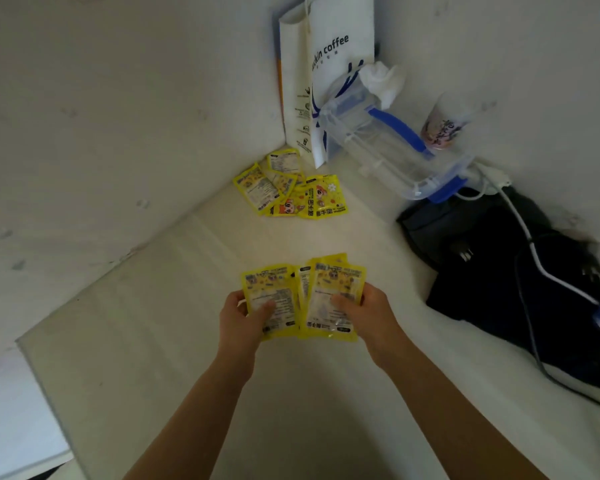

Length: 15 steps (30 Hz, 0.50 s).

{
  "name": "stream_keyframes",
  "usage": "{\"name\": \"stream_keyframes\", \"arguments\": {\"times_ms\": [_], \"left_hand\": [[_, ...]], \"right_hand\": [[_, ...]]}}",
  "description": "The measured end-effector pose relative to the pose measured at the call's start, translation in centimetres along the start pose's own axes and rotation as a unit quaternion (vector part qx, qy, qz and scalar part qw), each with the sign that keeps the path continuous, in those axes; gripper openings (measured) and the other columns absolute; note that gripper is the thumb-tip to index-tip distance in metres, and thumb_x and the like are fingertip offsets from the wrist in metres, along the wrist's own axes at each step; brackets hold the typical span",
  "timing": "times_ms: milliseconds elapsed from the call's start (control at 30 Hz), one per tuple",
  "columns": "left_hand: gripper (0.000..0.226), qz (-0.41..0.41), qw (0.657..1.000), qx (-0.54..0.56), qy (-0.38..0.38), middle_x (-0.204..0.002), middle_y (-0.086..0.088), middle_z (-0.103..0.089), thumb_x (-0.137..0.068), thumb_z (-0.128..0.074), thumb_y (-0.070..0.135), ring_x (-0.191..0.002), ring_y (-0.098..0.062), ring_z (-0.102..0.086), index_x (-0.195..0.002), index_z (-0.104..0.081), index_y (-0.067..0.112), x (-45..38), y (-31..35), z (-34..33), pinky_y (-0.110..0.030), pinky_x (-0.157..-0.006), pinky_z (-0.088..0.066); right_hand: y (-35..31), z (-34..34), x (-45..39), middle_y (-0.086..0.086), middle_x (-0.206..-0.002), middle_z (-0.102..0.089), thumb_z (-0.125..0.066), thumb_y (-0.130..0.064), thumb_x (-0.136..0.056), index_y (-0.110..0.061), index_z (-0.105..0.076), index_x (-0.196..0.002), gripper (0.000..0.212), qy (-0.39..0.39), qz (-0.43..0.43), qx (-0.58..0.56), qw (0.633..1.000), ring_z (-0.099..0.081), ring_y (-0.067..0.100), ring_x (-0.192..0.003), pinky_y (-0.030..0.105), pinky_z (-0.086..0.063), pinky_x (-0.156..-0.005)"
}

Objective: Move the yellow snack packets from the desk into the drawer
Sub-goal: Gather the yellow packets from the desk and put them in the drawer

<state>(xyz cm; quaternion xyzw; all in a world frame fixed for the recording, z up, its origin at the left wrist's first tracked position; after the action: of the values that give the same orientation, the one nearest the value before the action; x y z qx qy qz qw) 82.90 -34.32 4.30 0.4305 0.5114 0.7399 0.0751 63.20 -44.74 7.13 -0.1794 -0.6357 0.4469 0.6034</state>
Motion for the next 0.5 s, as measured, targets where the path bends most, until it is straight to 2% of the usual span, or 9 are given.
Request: {"name": "stream_keyframes", "arguments": {"times_ms": [167, 233, 367, 500], "left_hand": [[0.022, -0.003, 0.999, -0.012, -0.047, -0.098, -0.011, -0.069, -0.085, -0.066, 0.003, -0.082, -0.028, -0.070, -0.100, -0.056, 0.015, 4.0, -2.4, 2.2, -0.045, -0.069, -0.059], [0.022, -0.004, 0.997, -0.021, -0.068, -0.098, -0.011, -0.068, -0.085, -0.066, 0.003, -0.084, -0.028, -0.069, -0.102, -0.056, 0.013, 5.3, -3.5, 3.3, -0.041, -0.067, -0.059], [0.020, -0.021, 0.992, -0.062, -0.110, -0.097, -0.011, -0.068, -0.085, -0.066, 0.003, -0.081, -0.025, -0.069, -0.097, -0.056, 0.014, 7.6, -5.2, 5.2, -0.036, -0.061, -0.058], [0.020, -0.052, 0.980, -0.105, -0.163, -0.096, -0.009, -0.067, -0.085, -0.067, 0.003, -0.079, -0.021, -0.068, -0.096, -0.057, 0.016, 10.4, -6.1, 5.8, -0.028, -0.053, -0.055]], "right_hand": [[4.1, 0.1, 5.7, 0.000, -0.101, -0.072, -0.060, -0.007, -0.091, -0.027, -0.065, -0.096, 0.021, 0.028, 0.005, -0.008, 1.000, -0.069, 0.018, -0.092, 0.041, -0.057, -0.086], [5.9, -0.2, 8.0, 0.002, -0.103, -0.072, -0.061, -0.009, -0.091, -0.027, -0.065, -0.099, 0.020, 0.051, 0.005, -0.008, 0.999, -0.069, 0.020, -0.094, 0.044, -0.057, -0.087], [9.5, -0.8, 12.9, -0.001, -0.100, -0.072, -0.061, -0.010, -0.091, -0.032, -0.065, -0.092, 0.022, 0.101, -0.002, -0.031, 0.994, -0.070, 0.020, -0.092, 0.043, -0.057, -0.085], [12.7, -0.8, 17.8, 0.004, -0.100, -0.073, -0.061, -0.007, -0.090, -0.026, -0.066, -0.095, 0.020, 0.162, -0.012, -0.059, 0.985, -0.070, 0.022, -0.091, 0.045, -0.058, -0.084]]}}
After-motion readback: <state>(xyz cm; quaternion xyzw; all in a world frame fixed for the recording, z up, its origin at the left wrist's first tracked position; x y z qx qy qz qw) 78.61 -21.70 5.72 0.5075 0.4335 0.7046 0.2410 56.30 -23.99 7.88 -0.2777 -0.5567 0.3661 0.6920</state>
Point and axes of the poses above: each hand's wrist, its own x-axis away from the middle knuckle, its own z-axis out of the back of the hand, y = z × x, the point moved 8 cm from there along -x, towards the middle knuckle
